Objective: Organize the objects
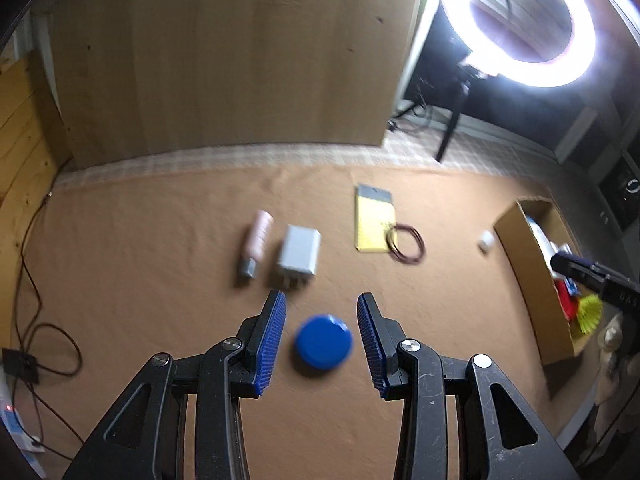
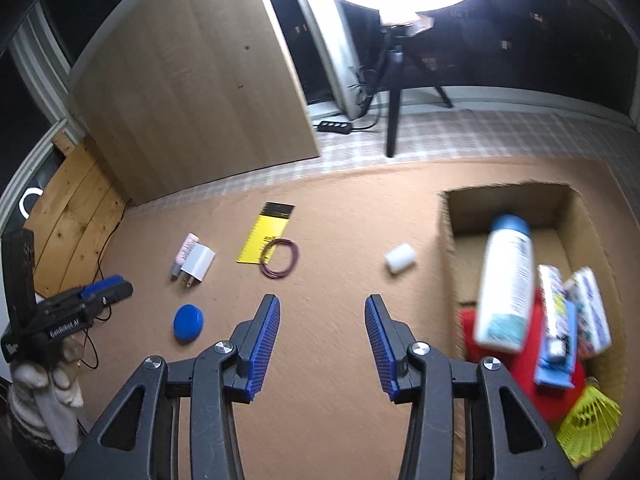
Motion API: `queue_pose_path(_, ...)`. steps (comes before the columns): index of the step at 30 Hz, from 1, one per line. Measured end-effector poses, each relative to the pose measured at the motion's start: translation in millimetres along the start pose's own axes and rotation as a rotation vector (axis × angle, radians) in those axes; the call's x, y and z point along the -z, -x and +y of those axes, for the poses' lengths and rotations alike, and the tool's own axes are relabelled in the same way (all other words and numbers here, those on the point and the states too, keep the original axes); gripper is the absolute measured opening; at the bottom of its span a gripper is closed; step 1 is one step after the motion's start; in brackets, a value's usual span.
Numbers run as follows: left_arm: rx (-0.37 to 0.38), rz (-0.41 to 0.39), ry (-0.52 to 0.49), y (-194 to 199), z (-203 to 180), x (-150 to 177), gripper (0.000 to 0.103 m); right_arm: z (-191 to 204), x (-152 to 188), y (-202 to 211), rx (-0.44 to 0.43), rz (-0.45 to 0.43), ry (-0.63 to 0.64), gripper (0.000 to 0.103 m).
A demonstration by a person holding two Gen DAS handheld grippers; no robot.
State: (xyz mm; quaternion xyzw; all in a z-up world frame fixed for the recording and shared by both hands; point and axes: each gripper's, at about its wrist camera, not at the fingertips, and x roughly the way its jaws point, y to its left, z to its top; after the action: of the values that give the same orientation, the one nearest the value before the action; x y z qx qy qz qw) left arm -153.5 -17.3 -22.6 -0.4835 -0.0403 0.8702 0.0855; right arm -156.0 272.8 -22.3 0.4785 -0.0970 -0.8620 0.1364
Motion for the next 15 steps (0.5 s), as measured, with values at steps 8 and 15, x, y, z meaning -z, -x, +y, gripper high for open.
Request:
queue_pose_path(8, -0.009, 0.012, -0.042, -31, -2, -37, 0.04, 12, -34, -67, 0.024, 0.121, 0.001, 0.041)
queue_pose_path(15, 0.016, 0.059, -0.053, -59, -8, -37, 0.04, 7, -52, -116, 0.013, 0.227, -0.024, 0.04)
